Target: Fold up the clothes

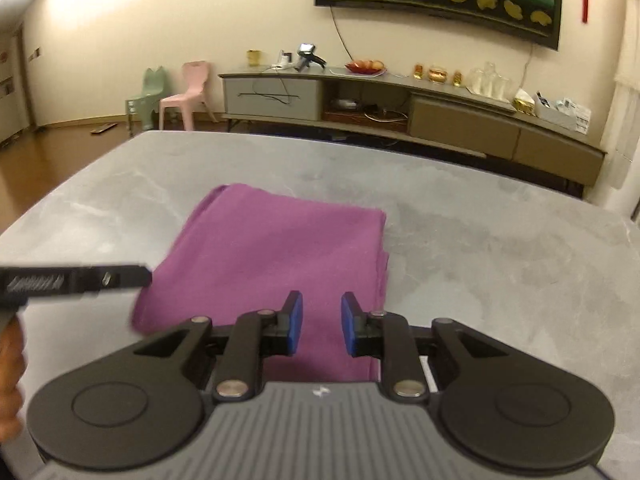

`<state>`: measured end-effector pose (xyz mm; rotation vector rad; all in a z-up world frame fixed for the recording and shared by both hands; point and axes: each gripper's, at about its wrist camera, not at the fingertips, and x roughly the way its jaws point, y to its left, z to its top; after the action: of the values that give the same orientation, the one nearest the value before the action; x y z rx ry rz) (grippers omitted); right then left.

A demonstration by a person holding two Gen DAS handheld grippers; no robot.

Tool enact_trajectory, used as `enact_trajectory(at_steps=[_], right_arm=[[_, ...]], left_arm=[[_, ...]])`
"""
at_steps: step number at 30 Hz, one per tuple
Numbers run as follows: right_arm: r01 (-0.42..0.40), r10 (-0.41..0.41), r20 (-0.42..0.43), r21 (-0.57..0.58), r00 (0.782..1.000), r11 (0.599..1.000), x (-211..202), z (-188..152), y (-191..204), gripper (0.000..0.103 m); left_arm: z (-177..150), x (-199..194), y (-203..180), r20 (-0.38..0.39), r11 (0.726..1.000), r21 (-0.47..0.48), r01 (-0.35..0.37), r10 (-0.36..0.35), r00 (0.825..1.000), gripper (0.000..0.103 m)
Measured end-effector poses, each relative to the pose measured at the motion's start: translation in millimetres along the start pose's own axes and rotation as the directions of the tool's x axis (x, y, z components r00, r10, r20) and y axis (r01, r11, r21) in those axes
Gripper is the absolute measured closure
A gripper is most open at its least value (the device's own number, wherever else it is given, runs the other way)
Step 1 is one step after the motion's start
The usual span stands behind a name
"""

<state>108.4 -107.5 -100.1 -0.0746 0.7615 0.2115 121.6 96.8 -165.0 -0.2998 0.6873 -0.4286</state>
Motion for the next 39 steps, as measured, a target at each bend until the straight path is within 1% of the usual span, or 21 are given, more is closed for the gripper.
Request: enact_trajectory(at_steps=[1,2,5,7,9,10,11,13,14,16,17,19,21,23,25,26,28,30,33,35,39], right_arm=[[0.003,-0.003,-0.061,0.003,0.998,1.0,18.4,-3.9,-0.7,0.082],[0.024,-0.027,-0.07,-0.045,0.997,0.999,24.0,-3.0,7.0,0.082],[0.001,-0.003,-0.033,-0.064,0.999,0.998,15.3,27.5,13.6,0.083],[-0.017,0.017,-0.008,-0.073,1.0,0.997,8.8,48.7,17.5,0.076],[0.013,-0.009,0.046,-0.085,0.999,0.996,23.4,72.2,16.7,0.071],[0.034,-0.032,0.018,-0.085,0.999,0.996,43.4,80.3,13.4,0.071],[0.066,-0.071,-0.066,-0.071,0.995,0.995,74.0,84.9,7.2,0.071],[0.101,-0.103,-0.162,-0.022,0.981,0.995,109.9,87.9,-0.5,0.071],[0.108,-0.111,-0.162,-0.024,0.981,0.994,106.7,96.5,8.5,0.082],[0.009,-0.014,-0.079,-0.059,0.997,0.998,86.3,110.7,41.0,0.083],[-0.042,0.04,-0.037,-0.081,0.999,0.996,75.8,117.6,57.7,0.083],[-0.099,0.092,-0.054,-0.153,0.994,0.983,85.8,122.2,86.0,0.083],[-0.098,0.07,-0.168,-0.166,0.983,0.981,125.3,115.3,98.4,0.083],[-0.109,0.078,-0.168,-0.179,0.983,0.978,131.6,117.0,100.7,0.079],[-0.157,0.131,-0.193,-0.13,0.972,0.979,114.2,122.0,95.6,0.078],[-0.172,0.154,-0.17,-0.096,0.973,0.98,98.0,122.0,85.9,0.079],[-0.164,0.159,-0.084,-0.05,0.984,0.985,62.6,112.4,72.8,0.078],[-0.14,0.139,-0.042,-0.007,0.989,0.99,33.8,87.3,55.1,0.072],[-0.048,0.048,-0.12,0.006,0.992,0.999,47.5,40.6,29.0,0.071],[-0.046,0.047,-0.074,0.013,0.996,0.999,41.5,22.9,23.5,0.071],[-0.011,0.011,-0.046,-0.011,0.999,1.0,57.2,28.2,28.6,0.071]], left_arm=[[0.3,0.8,-0.3,-0.003,1.0,0.009,-0.001,0.002,1.0,0.094],[0.5,1.6,-0.7,-0.007,1.0,0.018,-0.003,0.003,1.0,0.094],[2.5,5.6,4.4,-0.022,1.0,0.007,0.006,-0.006,1.0,0.092],[3.5,8.4,7.5,-0.031,1.0,-0.003,0.012,-0.012,0.999,0.092],[2.8,8.6,8.5,-0.031,1.0,-0.005,0.013,-0.013,0.999,0.091],[2.1,8.0,8.7,-0.03,1.0,-0.004,0.012,-0.012,0.999,0.091],[1.3,7.4,8.9,-0.029,1.0,-0.004,0.012,-0.012,1.0,0.091],[-0.3,6.2,9.3,-0.026,1.0,-0.003,0.011,-0.011,1.0,0.091],[-1.1,5.6,9.5,-0.025,1.0,-0.002,0.011,-0.011,1.0,0.091],[-1.8,4.4,9.7,-0.024,1.0,0.001,0.013,-0.013,1.0,0.091],[-1.5,4.8,10.1,-0.025,1.0,0.0,0.015,-0.015,1.0,0.091],[-1.4,4.3,11.2,-0.024,1.0,0.003,0.014,-0.014,1.0,0.091],[-1.5,3.2,12.5,-0.021,1.0,0.009,0.009,-0.009,1.0,0.091],[-1.9,2.1,14.6,-0.022,1.0,0.003,0.014,-0.014,1.0,0.091],[-2.2,1.3,16.0,-0.024,1.0,-0.001,0.018,-0.018,1.0,0.09],[-2.2,1.1,16.3,-0.024,1.0,-0.002,0.018,-0.018,1.0,0.09],[-1.4,1.7,17.0,-0.025,1.0,-0.007,0.019,-0.019,1.0,0.09],[-1.5,2.6,16.7,-0.023,1.0,-0.007,0.018,-0.018,1.0,0.09],[-0.3,6.9,15.5,-0.021,1.0,0.006,0.013,-0.013,1.0,0.09],[2.0,12.2,13.6,-0.019,1.0,0.024,0.005,-0.005,1.0,0.09],[12.6,27.9,15.2,-0.02,0.999,0.039,-0.007,0.008,1.0,0.089]])
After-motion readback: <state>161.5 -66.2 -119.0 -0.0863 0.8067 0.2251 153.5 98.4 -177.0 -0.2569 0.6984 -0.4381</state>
